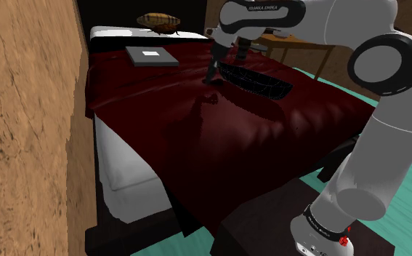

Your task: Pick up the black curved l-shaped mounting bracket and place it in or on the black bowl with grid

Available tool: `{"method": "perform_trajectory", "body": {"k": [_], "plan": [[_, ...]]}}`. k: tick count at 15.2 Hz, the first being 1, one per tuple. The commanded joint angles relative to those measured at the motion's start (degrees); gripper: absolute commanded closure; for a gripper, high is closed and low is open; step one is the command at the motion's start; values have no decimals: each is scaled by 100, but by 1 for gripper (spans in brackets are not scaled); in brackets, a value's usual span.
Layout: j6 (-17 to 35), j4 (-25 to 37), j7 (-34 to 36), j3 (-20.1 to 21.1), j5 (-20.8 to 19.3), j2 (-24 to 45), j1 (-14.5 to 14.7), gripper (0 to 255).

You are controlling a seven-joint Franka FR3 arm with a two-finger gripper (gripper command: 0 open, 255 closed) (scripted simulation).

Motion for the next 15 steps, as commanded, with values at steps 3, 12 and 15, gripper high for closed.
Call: {"method": "perform_trajectory", "body": {"k": [3,12,15], "plan": [[-319,362,51,-6,-11,41,-11,255],[-1058,1253,157,-21,-13,188,-45,255],[-1322,1602,191,-27,-4,272,-62,255]]}}
